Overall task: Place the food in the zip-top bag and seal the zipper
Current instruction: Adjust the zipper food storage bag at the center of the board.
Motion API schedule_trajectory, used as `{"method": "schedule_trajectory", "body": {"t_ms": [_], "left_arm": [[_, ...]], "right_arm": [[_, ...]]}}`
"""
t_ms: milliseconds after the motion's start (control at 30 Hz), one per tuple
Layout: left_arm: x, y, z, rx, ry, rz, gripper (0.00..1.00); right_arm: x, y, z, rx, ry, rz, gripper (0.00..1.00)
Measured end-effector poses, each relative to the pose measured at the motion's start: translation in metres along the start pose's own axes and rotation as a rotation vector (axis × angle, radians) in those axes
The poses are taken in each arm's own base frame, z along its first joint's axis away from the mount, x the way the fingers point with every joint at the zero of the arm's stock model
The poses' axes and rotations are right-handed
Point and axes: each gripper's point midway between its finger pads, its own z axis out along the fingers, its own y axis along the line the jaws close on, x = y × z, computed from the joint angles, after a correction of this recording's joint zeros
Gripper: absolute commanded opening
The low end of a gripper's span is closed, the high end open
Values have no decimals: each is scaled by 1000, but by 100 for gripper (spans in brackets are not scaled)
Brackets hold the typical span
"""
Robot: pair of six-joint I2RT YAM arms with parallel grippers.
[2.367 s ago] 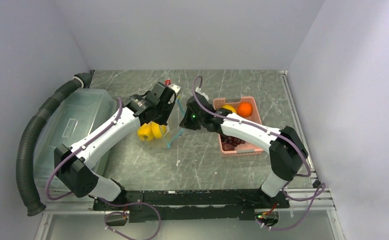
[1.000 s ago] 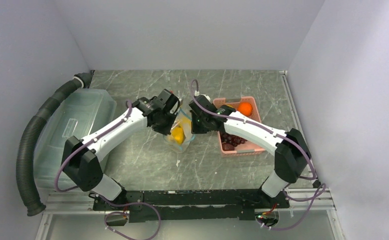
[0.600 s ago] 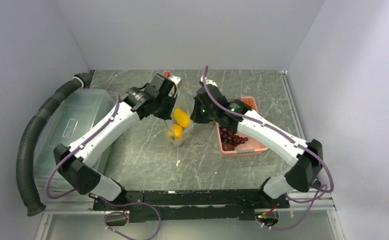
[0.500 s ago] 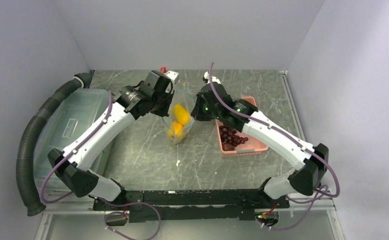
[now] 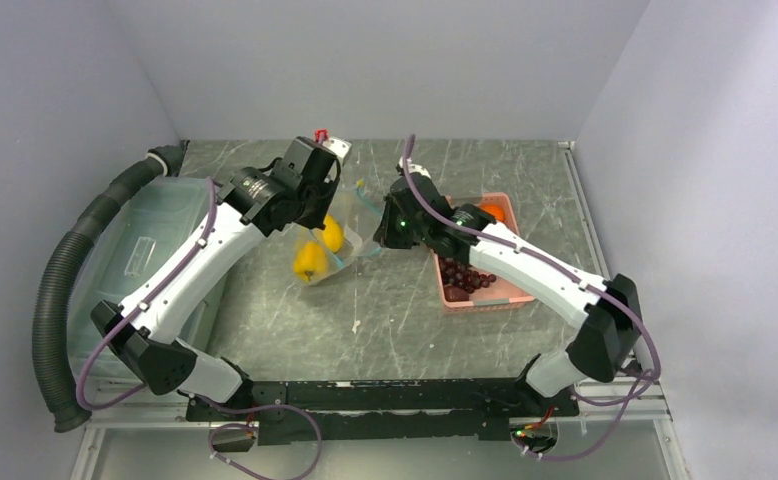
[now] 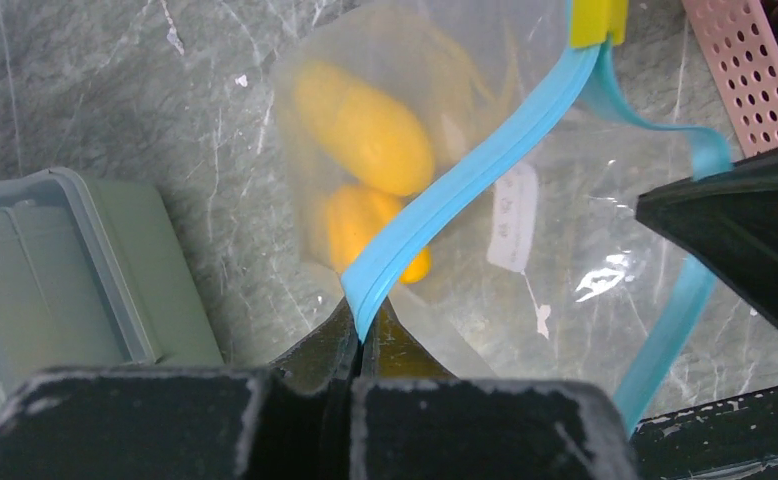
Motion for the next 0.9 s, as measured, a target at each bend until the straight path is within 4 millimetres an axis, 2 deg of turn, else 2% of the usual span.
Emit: {"method": "schedule_trajectory", "body": {"t_ms": [133, 300, 433, 633, 733, 833, 900], "left_arm": [[2, 0, 4, 0, 10, 12, 0], [18, -5, 20, 6, 61, 28, 0], [34, -10, 36, 14, 115, 43, 0], [47, -16, 49, 30, 137, 47, 0], [54, -19, 55, 37, 148, 49, 0], [57, -20, 58, 40, 150, 49, 0], [56, -20, 58, 41, 142, 47, 0]], "right_arm": [[16, -4, 24, 8, 47, 19, 0], [34, -11, 47, 28, 96, 33, 0], [40, -14, 51, 31, 114, 38, 0], [39, -12, 53, 22, 109, 41, 0], [42, -14, 56, 28, 114, 40, 7], [44, -17, 56, 36, 119, 39, 18], [44, -19, 56, 42, 116, 37, 30]]}}
